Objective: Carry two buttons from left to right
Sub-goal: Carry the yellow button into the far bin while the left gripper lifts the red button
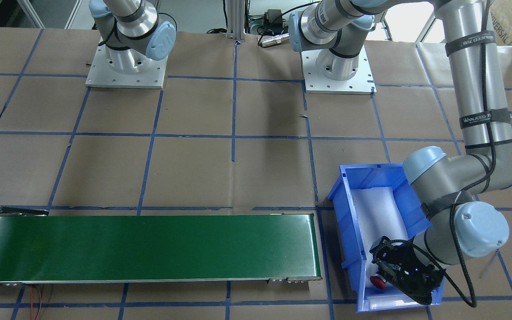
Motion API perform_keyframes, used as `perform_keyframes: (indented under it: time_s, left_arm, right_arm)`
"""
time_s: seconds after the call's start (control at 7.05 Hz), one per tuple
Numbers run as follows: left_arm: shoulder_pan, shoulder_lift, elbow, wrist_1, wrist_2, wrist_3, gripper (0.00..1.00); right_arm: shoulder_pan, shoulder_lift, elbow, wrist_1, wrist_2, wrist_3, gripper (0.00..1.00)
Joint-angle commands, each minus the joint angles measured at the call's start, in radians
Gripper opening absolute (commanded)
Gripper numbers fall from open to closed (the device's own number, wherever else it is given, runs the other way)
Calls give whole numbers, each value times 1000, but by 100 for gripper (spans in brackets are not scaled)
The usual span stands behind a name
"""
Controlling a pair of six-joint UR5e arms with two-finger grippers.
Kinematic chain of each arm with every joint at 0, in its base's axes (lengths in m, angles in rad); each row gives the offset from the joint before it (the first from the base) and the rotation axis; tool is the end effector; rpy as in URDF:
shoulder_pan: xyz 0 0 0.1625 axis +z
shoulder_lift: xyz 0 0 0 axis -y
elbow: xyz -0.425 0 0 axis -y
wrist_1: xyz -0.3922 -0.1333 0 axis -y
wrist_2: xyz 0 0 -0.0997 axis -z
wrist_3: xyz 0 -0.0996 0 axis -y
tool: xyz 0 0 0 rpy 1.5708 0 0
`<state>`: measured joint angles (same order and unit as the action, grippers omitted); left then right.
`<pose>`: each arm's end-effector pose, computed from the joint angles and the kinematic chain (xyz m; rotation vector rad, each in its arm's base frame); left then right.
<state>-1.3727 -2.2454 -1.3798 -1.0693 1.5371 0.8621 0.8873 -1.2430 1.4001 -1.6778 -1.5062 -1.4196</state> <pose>0.0066 -0.7271 0.2143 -1.0177 -2.9506 0.0507 -0.2824 -0.5680 0.3992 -1.1007 2.8613 -0.0479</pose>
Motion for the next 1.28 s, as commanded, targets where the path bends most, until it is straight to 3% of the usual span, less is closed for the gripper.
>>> perform_keyframes:
  time_s: [0.0,0.14,0.28,0.71,1.13]
  left_arm:
    - [0,-2,1,0,0,-2,54]
    - [0,1,4,0,3,-2,33]
    - [0,12,11,2,5,-3,25]
    - [1,123,4,-47,9,-8,24]
    - [-11,288,24,-242,15,-73,25]
  right_arm:
    - [-76,16,-4,-13,-72,30,3]
    - [-82,57,-16,-37,-80,66,3]
    - [-82,110,-30,-71,-80,89,3]
    - [-82,198,-90,-123,-109,151,3]
    - [-82,233,-102,-148,-111,151,3]
